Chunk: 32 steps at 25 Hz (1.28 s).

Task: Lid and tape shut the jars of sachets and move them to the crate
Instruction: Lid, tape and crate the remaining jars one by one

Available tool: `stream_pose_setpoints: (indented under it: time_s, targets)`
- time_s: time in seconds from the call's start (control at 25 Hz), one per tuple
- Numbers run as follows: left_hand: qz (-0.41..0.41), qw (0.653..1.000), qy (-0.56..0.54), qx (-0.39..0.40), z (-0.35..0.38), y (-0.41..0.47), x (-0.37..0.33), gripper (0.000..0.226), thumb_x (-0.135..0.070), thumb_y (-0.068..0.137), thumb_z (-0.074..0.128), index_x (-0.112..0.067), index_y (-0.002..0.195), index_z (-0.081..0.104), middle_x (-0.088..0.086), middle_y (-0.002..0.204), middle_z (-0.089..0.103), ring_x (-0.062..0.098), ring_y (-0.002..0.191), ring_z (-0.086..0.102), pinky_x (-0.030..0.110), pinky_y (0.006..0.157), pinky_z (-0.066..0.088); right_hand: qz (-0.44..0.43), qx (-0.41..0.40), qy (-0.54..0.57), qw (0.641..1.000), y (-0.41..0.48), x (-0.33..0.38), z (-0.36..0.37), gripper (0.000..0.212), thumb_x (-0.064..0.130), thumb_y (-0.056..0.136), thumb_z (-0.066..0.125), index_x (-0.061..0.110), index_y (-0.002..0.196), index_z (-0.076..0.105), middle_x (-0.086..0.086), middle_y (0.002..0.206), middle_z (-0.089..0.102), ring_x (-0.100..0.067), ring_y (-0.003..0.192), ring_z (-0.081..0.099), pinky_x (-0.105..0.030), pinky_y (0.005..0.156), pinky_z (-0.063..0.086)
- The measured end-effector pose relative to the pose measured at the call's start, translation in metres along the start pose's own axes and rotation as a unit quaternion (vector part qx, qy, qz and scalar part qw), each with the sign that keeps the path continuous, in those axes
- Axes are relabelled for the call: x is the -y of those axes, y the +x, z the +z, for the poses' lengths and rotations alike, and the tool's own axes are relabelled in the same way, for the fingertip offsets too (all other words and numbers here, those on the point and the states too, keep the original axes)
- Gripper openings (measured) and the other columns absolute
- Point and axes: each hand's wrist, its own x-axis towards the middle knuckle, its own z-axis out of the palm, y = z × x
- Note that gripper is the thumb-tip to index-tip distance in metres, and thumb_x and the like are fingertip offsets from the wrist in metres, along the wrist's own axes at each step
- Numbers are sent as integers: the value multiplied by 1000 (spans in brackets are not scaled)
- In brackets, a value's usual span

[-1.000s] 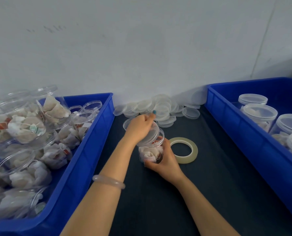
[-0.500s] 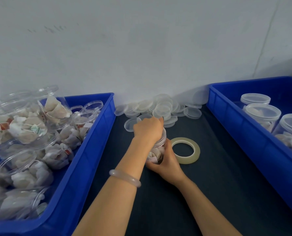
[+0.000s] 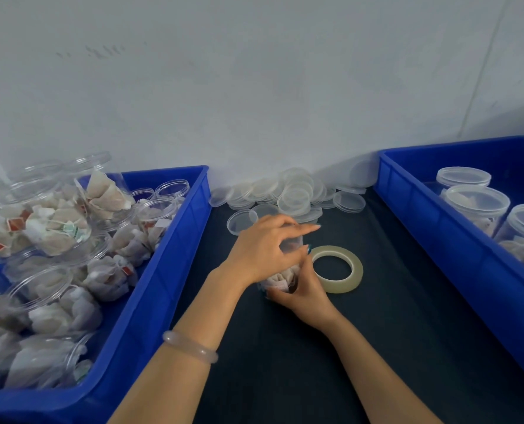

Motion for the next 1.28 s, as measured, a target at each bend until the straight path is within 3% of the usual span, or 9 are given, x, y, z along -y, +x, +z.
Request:
stream_pose_setpoints:
  time_s: [0.16,0.36,0.48,0.72,0.84,0.92,1.0,1.12,1.28]
  targets:
    - [-35,999,8,1,1,0,-3,41,-52,93,55,-59,134,49,-18,121,54,4,116,44,26,89,42,-1,2,12,1000,0,0,1,69,-3,78,79,28,120,34,-20,123,58,-31,113,63,-48,94,54]
    - [-105,993,36,-26,4,8,-19,40,-53,93,53,-53,133,54,-12,124,58,13,119,50,29,79,42,-1,18,20,1000,0,-3,-2,77,-3,79,78,39,125,31,-10,127,58,-18,115,63,-34,93,55]
    - [-158,984,69,-47,10,10,-28,43,-53,93,51,-47,135,55,-1,131,58,24,121,52,36,83,44,3,18,19,1000,0,-3,-1,80,-7,78,77,32,130,31,-11,126,59,-12,109,64,-26,87,53]
    - [-234,963,115,-64,22,11,-43,47,-52,96,46,-33,138,55,5,135,53,31,124,46,41,86,46,-13,9,-33,999,1,-1,-1,86,1,74,83,26,139,32,-12,131,54,-17,120,57,-37,101,49]
    - [-179,980,65,-56,13,-1,-33,45,-54,93,51,-48,137,51,-9,133,53,18,125,45,37,86,45,-12,4,-6,1000,-1,2,-2,70,-3,72,83,14,128,45,-2,117,64,-7,108,64,-21,88,51]
    - [-153,987,19,-44,3,-10,-19,42,-55,90,54,-54,132,52,-18,129,55,7,121,48,34,87,45,6,18,19,1000,-3,6,-4,65,-3,69,85,16,121,52,1,109,69,-11,101,68,-22,83,52]
    - [-145,983,-107,-21,-9,-17,-2,38,-55,88,57,-56,126,58,-22,128,59,-1,118,53,31,93,46,32,37,60,997,-5,9,-6,76,7,62,90,15,127,51,0,113,69,-13,103,68,-23,83,53]
    - [-121,918,-378,-7,-18,-26,16,28,-42,93,63,-37,120,69,-18,118,69,-2,114,61,20,91,51,85,64,147,983,-6,13,-12,75,33,58,82,12,125,56,-6,115,69,-21,104,69,-28,85,54]
    - [-81,898,-431,-50,-5,-28,20,25,-31,92,61,-21,112,72,-9,116,72,7,112,65,24,91,55,91,98,159,978,-6,12,-23,53,39,66,75,15,112,67,-7,102,73,-23,95,70,-31,82,55]
